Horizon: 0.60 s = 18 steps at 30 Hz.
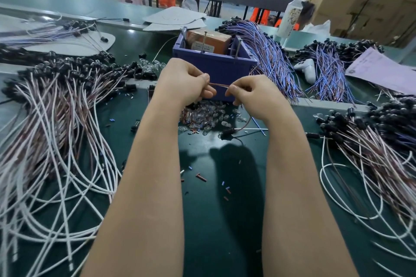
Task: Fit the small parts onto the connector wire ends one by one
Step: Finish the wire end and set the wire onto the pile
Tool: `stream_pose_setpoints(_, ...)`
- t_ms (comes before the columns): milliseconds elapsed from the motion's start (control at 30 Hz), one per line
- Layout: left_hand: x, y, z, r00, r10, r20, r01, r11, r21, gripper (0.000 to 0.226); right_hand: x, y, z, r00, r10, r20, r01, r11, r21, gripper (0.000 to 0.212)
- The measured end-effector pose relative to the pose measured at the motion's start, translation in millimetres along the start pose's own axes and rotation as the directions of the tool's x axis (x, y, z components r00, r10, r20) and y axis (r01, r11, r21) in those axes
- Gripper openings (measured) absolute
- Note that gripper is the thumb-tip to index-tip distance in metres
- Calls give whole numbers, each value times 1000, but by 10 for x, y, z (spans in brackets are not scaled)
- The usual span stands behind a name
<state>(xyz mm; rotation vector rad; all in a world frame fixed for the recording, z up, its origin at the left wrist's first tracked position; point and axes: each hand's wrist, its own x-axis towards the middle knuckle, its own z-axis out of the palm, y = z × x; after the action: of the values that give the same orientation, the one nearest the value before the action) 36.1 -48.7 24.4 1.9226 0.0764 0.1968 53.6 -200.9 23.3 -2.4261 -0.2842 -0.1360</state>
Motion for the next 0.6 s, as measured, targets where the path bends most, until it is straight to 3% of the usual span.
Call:
stream_pose_setpoints(133,43,-20,-124,989,-43,-144,46,999,18,28,-22,139,-66,991,117,-72,-117,993,-7,21)
stream_pose_setpoints(200,97,-36,-251,953,-27,-301,35,999,21,23,-37,176,-111,976,160,-149,-149,985,85,21)
stream_pose_setpoints(267,116,-38,-260,929,3,-369,40,993,111,13,-27,124,-98,972,149,-179,-106,967,231,22)
stream_pose_setpoints(367,80,-14,-118,981,16,-194,52,939,341,33,1,7,-32,987,116,-109,-65,917,393,26)
stream_pose_setpoints(500,0,51,53,989,53,138,-78,980,181,25,17,-22,6,993,92,-73,-41,852,523,23)
stream_pose_setpoints(600,-10,71,185,970,92,224,-105,993,47,22,41,-40,47,992,107,-71,-44,803,595,18)
